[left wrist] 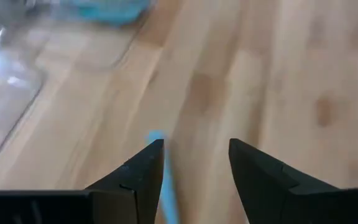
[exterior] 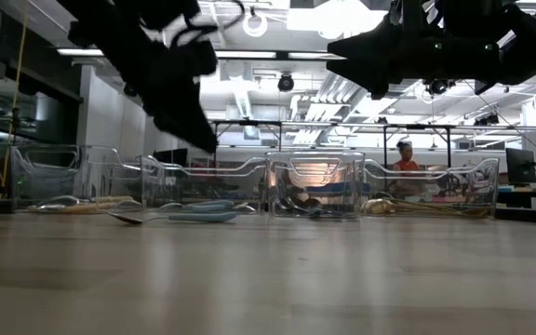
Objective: Sort silverware by color (type)
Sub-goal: Put the blue spoon into the left transparent bin
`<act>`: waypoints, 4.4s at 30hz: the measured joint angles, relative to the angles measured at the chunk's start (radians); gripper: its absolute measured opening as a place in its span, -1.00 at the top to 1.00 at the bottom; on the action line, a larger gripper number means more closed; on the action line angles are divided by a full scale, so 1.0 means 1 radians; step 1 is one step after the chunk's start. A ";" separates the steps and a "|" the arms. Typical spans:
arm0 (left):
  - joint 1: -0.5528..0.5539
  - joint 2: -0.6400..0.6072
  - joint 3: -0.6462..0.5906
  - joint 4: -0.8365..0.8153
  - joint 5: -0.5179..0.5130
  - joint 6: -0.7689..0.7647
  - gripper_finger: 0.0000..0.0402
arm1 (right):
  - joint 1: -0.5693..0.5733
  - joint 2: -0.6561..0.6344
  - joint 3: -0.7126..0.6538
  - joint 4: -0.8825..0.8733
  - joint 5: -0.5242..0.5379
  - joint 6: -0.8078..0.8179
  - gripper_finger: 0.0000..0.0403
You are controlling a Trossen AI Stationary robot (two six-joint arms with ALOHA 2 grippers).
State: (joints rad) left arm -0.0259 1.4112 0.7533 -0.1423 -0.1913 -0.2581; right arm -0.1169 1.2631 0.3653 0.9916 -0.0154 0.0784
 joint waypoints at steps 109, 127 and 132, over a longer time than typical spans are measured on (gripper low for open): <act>0.183 -0.034 -0.443 1.353 0.217 0.206 0.94 | 0.054 0.000 0.000 0.075 -0.022 -0.079 0.02; 0.183 -0.034 -0.442 1.352 0.217 0.207 0.94 | 0.054 0.000 0.000 0.063 -0.022 -0.079 0.02; 0.183 -0.034 -0.442 1.351 0.217 0.208 0.94 | 0.054 0.000 0.000 0.062 -0.022 -0.079 0.02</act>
State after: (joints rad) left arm 0.1570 1.3769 0.3111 1.2091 0.0261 -0.0505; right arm -0.0628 1.2629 0.3649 1.0538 -0.0376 -0.0002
